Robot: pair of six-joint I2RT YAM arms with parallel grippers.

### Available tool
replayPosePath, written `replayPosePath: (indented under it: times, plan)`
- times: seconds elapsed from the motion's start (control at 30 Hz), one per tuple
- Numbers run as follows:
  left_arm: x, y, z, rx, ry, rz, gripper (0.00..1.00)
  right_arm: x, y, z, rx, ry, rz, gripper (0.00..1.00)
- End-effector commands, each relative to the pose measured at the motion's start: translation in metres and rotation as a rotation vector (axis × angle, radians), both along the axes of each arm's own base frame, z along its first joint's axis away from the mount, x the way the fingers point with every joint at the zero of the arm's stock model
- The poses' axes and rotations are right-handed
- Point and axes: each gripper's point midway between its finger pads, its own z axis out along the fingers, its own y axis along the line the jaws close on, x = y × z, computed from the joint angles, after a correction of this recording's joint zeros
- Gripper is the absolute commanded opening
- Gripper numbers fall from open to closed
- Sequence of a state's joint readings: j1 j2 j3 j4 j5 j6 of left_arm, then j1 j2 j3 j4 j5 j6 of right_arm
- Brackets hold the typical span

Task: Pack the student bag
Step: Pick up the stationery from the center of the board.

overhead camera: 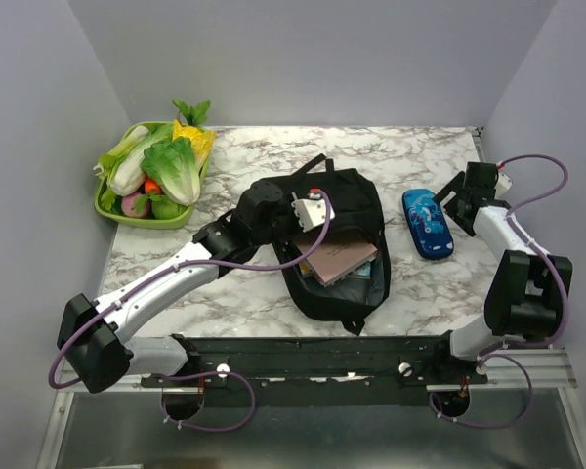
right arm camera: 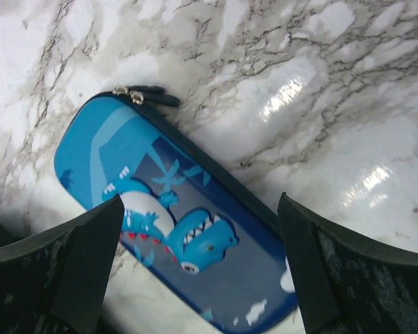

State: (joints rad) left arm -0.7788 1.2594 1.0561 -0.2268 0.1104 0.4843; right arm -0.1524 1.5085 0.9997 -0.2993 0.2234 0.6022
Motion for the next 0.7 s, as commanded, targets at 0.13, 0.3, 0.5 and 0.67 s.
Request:
replayPosePath:
  times: [0.13, 0.3, 0.5, 0.67]
  plan:
    - [-0.004, 0.017, 0.006, 0.011, -0.051, 0.016, 0.0, 0.024, 0.003, -0.046, 0.131, 0.085, 0.087, 1.0]
    - [-0.009, 0.02, 0.005, 0.019, -0.05, 0.002, 0.0, 0.024, 0.022, -0.061, 0.254, 0.093, 0.218, 1.0]
    - [-0.015, 0.022, 0.01, 0.013, -0.059, -0.02, 0.0, 0.021, 0.068, -0.056, 0.481, 0.033, 0.356, 1.0]
    - [-0.022, 0.025, 0.0, 0.024, -0.064, -0.046, 0.0, 0.005, 0.102, -0.042, 0.635, -0.048, 0.447, 0.95]
